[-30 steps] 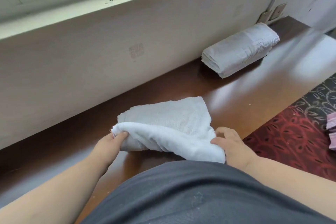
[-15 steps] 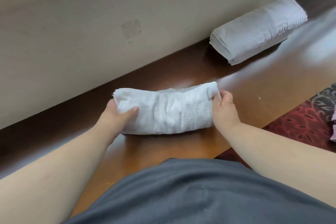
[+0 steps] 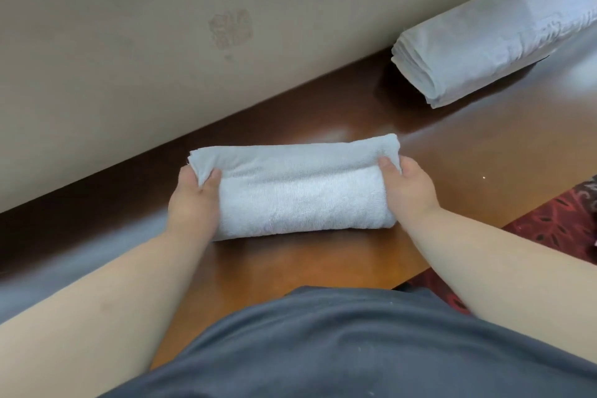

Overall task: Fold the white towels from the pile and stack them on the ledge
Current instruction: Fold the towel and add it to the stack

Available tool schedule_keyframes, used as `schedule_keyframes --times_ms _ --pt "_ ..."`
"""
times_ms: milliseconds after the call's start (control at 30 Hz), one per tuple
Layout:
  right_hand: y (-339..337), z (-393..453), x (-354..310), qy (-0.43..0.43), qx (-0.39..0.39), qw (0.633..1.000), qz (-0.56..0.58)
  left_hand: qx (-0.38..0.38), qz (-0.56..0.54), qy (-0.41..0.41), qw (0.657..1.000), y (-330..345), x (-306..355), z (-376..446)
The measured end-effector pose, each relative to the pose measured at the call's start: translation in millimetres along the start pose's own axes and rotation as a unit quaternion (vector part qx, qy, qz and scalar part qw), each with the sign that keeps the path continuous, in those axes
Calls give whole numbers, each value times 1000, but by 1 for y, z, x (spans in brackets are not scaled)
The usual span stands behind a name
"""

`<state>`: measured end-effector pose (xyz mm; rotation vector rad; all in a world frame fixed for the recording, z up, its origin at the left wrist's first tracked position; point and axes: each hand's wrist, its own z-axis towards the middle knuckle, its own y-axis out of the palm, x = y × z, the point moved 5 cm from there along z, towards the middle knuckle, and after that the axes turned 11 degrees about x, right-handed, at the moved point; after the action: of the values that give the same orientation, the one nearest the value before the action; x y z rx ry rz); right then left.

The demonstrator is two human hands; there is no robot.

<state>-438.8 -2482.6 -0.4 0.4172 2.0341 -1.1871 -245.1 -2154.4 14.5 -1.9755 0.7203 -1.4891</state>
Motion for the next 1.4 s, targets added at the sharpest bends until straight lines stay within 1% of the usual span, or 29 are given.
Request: schedule_keyframes --times_ms 100,200,267,300,367,400,433,467,533,600,700,733,800,867,933,967,1000,1067,1100,1233,1300,1400 --pt "10 12 0 6 -8 999 -40 -12 59 -4 998 9 1 8" --pt "17 24 -9 6 -16 991 -132 -61 140 -46 987 18 0 21" --pt "18 25 -15 13 -24 989 -147 -79 164 -63 981 21 0 26" --pt "16 23 -17 22 -18 992 -123 -73 147 -71 984 22 0 27" --pt "6 8 -15 49 2 999 5 -44 72 -94 992 19 -3 24" --pt "-1 -5 -9 53 16 996 66 -23 38 -100 994 15 -7 20" --pt "-6 -20 -1 47 21 994 99 0 10 -103 995 9 -15 14" --pt "-8 -35 10 34 14 994 101 19 -8 -98 995 4 -23 6" --pt "-4 -58 26 1 -23 997 80 20 0 -68 998 -1 -38 -13" --pt "3 -63 30 -38 -47 997 53 -14 25 -38 999 3 -46 -27" --pt "4 -48 20 -89 -35 995 -26 -16 46 -27 998 3 -47 -23" --pt "3 -42 19 -93 -32 994 -58 -13 60 -20 998 2 -45 -19" --pt "1 -31 20 -88 -42 992 -83 -14 79 -11 997 3 -45 -14" --pt "-3 -31 21 -74 -40 995 -53 -19 88 -19 996 5 -46 -12" --pt "-16 -39 29 -31 -1 999 11 -25 100 -33 994 7 -47 -13" --pt "-23 -44 36 -18 16 999 28 -27 104 -36 994 8 -47 -13" --pt "-30 -50 41 -24 20 999 21 -29 107 -38 993 8 -47 -13" --pt "-35 -61 48 -61 -16 997 -40 -34 108 -34 993 8 -46 -12" --pt "-35 -65 50 -69 -34 996 -52 -35 106 -32 993 8 -47 -13" --pt "-27 -62 54 -11 -73 997 16 -42 105 -43 993 7 -45 -17" --pt "-25 -55 54 0 -74 997 -14 -38 119 -46 991 5 -43 -18" --pt "-31 -43 47 -64 -88 991 -80 -32 132 -39 990 1 -40 -17"
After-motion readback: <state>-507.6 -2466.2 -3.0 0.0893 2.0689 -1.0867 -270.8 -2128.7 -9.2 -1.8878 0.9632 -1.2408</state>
